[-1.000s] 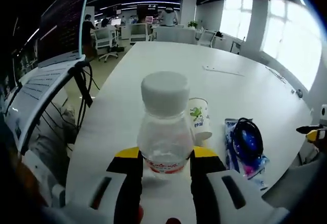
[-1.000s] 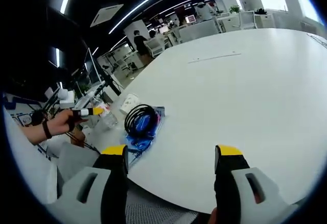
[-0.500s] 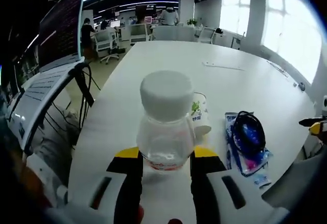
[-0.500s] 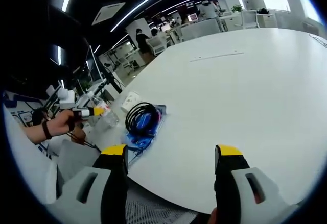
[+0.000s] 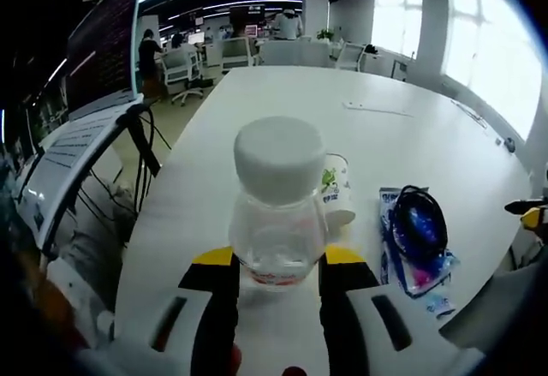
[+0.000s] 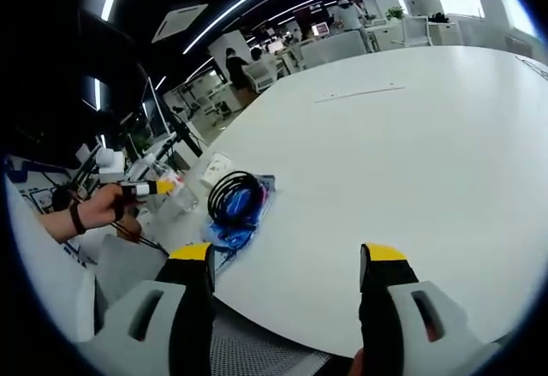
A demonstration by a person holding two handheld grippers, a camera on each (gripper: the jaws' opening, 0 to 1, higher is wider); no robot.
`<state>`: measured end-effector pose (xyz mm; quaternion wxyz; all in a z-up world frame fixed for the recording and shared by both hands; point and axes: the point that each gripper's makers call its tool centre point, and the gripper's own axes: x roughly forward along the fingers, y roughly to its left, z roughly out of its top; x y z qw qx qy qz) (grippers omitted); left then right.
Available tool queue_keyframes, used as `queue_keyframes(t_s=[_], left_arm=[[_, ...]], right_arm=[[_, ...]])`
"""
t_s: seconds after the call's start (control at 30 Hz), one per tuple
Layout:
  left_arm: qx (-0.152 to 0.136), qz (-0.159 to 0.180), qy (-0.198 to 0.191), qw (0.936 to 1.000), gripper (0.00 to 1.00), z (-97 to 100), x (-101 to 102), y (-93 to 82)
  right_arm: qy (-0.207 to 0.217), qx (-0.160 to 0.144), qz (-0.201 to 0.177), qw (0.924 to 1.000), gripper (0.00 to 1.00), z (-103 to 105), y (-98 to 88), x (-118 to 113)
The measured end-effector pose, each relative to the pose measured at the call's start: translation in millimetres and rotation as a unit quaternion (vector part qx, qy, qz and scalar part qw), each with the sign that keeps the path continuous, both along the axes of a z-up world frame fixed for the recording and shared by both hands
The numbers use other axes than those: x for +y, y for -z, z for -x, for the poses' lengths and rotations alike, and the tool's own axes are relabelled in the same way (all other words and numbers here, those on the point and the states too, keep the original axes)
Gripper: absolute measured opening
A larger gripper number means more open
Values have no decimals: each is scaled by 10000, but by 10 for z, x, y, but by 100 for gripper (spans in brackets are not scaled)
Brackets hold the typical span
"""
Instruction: Arrange the tabletop items into an orderly group along one side of the table until the central work area is clear of visible clutter.
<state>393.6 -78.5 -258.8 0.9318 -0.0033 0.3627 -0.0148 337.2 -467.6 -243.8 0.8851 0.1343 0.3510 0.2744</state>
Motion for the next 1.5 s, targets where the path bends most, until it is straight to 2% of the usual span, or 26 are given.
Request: queue_keyframes(t_s=[0.37,0.9,1.5], left_arm=[[-12,27,-111,9999,35,-98,24,-5],[-27,32,-122,9999,35,-438,99,6],[-77,63,-91,9999,35,-812,65,-55]], right_arm=[[-18,21,35,10000,68,14,5,17],[-4,106,91,9999,68,20,32,16],[-12,227,135,9997,69,-25,54,57]])
